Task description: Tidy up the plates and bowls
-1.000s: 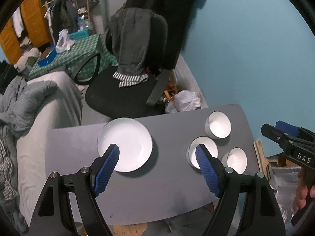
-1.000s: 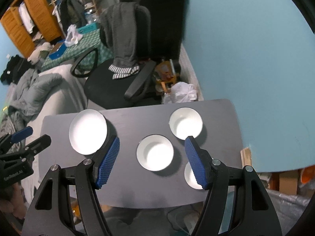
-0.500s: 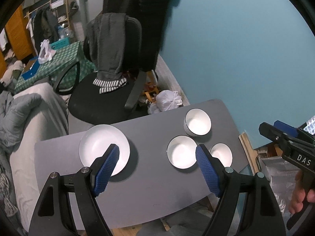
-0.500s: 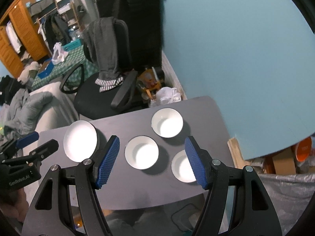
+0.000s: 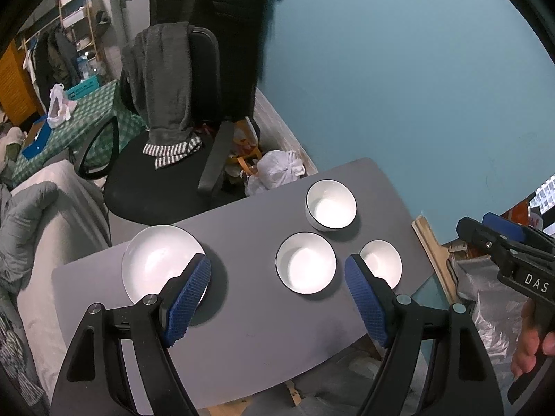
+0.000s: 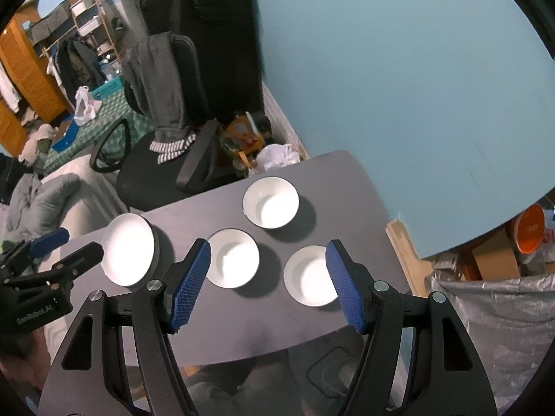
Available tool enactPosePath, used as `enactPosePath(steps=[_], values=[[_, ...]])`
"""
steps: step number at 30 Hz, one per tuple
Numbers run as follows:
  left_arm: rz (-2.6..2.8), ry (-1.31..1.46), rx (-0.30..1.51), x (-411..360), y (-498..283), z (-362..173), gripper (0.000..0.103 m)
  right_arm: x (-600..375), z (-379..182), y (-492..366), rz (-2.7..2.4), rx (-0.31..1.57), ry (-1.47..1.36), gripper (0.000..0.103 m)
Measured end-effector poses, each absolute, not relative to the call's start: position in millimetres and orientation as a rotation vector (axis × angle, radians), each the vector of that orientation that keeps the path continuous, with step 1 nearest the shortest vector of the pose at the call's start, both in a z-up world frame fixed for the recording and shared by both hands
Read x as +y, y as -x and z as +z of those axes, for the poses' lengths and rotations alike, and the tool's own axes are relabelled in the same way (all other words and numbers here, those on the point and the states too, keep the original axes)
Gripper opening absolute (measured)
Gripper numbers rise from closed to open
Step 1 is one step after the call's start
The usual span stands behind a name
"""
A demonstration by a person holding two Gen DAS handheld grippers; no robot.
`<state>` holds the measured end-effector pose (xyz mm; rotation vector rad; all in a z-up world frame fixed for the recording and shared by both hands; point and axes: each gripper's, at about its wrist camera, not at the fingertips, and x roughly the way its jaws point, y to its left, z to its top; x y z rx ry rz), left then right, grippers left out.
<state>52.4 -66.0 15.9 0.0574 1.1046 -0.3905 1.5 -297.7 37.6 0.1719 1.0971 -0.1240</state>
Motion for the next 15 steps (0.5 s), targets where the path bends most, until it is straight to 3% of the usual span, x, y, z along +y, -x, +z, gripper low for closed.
enactPosePath(steps=[15], values=[[-0.376,-0.093,1.154,-77.9,-68.2,-14.6,0.081,-311.6,-1.5,-16.4,-0.114,1.165,-0.188,0.068]])
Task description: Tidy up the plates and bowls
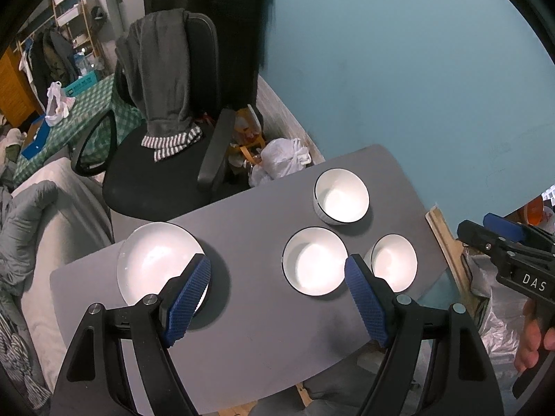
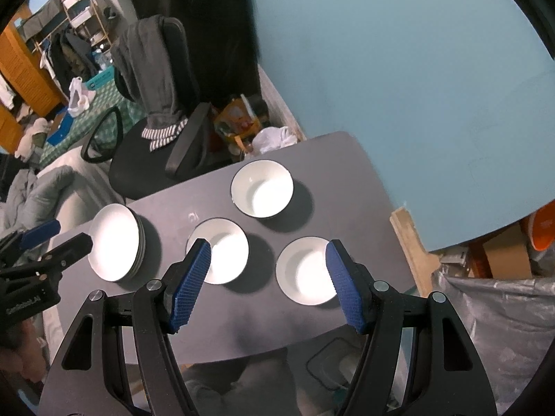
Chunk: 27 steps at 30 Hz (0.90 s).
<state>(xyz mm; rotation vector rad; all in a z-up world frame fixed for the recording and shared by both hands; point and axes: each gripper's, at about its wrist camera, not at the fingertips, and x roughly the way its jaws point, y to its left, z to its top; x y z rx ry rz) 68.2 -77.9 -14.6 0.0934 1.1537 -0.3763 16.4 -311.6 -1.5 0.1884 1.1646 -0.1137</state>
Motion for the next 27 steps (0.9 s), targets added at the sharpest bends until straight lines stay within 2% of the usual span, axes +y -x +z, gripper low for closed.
enactPosePath(steps=[27], values=[[-0.356,-0.138,1.341,-107.0,-101.6,-125.2,0.081,-319.6,-130.6,-67.6,0.084,1.391,-0.290,0.068]])
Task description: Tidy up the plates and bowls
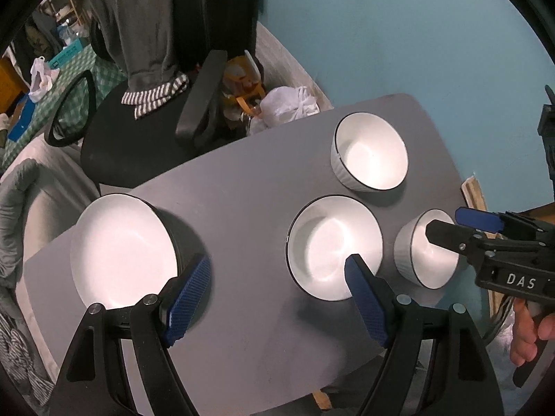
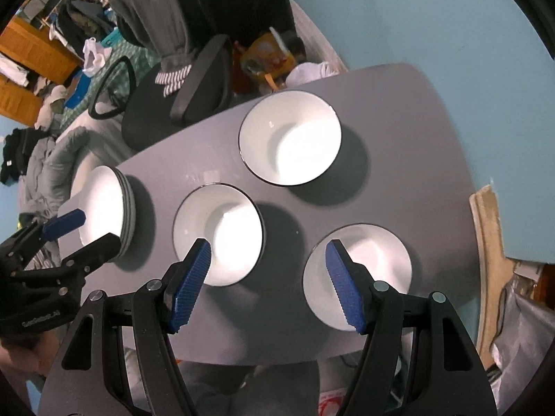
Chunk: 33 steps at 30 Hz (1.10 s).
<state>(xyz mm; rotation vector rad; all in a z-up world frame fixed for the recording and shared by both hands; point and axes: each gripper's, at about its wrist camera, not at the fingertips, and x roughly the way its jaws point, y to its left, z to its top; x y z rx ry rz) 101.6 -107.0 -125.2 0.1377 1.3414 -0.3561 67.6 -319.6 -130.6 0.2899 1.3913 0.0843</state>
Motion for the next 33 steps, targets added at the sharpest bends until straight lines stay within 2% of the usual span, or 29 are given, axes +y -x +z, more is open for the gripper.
enactPosePath(steps=[20,22,26,28,33], values=[[-0.294,-0.148,1.472,-123.9,-123.1,-211.4,0.081,-303.1,-202.9,-94.5,0.184,1.518,-0.175,0.068],[-0.288,-0.153,1.481,-125.6,-124.7,-216.4,0.081,-300.8,-205.1,-94.6,0.185,1.527,-0.165,0.063],[-0.276,-0.159,1.494,-127.1,-127.3,-225.2,0.081,-304.7,-213.0,-96.1,0.178,1.551,-0.162,0.062],[-0.266,-0.165,1.503,-127.5,-128.3,-228.9,0.081,-305.8,-216.2,-96.4,0.189,1.561,-0.169,0.057],[-0.254,-0.166,1.532,-130.5,-129.1,-237.6,0.069,-304.5,-221.7,-97.3,0.209,1.568,-0.135,0.046]])
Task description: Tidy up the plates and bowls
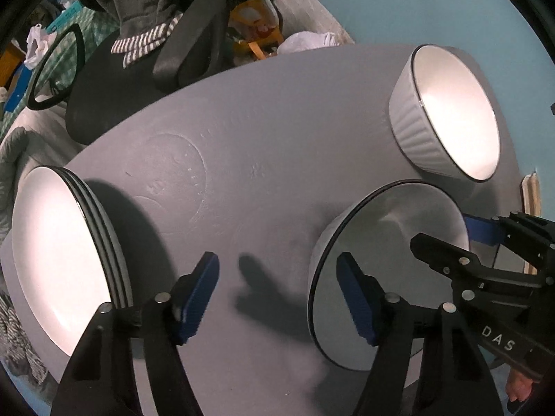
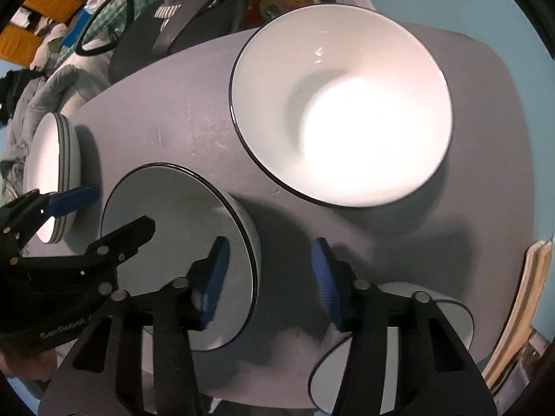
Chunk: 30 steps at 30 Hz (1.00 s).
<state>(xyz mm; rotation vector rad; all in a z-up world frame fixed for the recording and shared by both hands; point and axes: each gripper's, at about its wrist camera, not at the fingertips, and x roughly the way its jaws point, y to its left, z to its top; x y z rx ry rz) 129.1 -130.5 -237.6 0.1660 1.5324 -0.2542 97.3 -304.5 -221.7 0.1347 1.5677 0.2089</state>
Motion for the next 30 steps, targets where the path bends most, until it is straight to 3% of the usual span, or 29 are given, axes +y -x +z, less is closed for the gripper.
enactPosePath(steps=[4,17,20,30], values=[[-0.257,-0.153,1.584,-132.9,-127.9,-246.2,0.050,-306.4,-224.2,-96.1,0.222,1.576,-0.116,0.041],[-0.292,-0.098,1.606,-143.3,-122.1,-246.5,0.014,-309.2,-226.6,-93.9,0.276,1.592,-0.100,0.013],[-0.301,-0.096,1.607,-145.7,-121.0,-244.5,0.010,-311.1,-224.9,-92.5,0.274,1.595,-0.092,0.013],[-0.287,-0.073,1.625,-143.4,-124.5,-245.9,0.009,-297.3,-230.4,-101.6,0.254,1.618,-0.109,0.006]])
